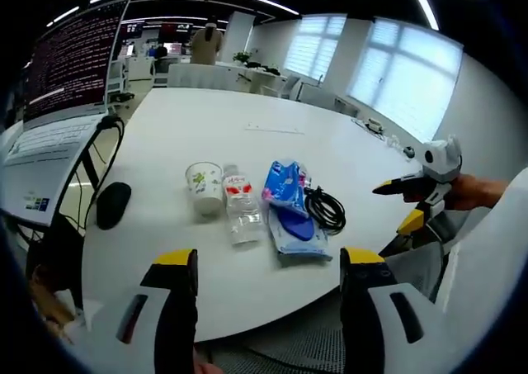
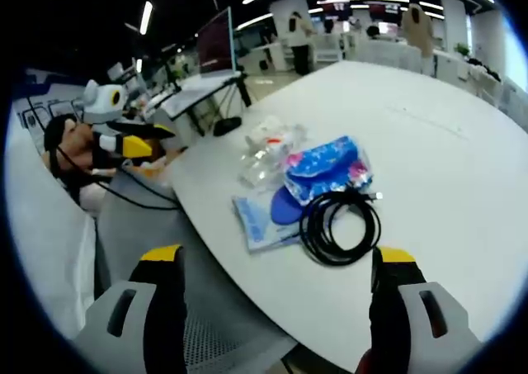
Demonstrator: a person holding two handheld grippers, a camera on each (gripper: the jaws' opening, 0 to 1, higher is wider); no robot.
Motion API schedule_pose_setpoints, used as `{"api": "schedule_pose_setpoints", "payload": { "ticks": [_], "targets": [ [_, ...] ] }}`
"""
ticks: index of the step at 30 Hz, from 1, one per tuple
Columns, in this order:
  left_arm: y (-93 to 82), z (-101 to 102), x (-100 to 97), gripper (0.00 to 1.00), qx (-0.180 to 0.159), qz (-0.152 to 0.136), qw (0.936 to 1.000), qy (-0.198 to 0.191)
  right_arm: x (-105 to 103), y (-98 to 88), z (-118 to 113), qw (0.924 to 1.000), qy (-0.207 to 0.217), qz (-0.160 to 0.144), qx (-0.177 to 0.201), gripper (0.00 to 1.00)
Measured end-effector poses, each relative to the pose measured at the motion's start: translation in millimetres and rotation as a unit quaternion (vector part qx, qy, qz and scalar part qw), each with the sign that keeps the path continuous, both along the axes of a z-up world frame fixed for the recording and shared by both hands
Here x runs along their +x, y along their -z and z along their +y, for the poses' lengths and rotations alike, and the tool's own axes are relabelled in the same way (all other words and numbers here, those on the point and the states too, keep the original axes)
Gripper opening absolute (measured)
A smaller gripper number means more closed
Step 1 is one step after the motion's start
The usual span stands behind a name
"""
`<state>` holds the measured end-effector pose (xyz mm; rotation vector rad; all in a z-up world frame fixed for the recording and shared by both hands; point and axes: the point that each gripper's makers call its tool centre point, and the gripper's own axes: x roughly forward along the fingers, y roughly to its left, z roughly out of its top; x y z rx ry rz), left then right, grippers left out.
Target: Arrange the tabletop items into an orderly group along one side of the table until the central work area is clear of visible clutter.
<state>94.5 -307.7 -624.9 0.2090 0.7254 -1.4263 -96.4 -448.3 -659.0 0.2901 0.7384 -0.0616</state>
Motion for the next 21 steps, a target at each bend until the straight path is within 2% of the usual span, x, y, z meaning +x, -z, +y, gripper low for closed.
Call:
{"api": "schedule_pose_setpoints", "payload": {
  "ticks": [21],
  "targets": [
    [1.8, 2.2, 5.4, 0.66, 0.003, 0.008, 0.9999, -0.013, -7.6, 4.2, -3.2, 0.9998, 0.017, 0.002, 0.005, 0.91]
  ]
}}
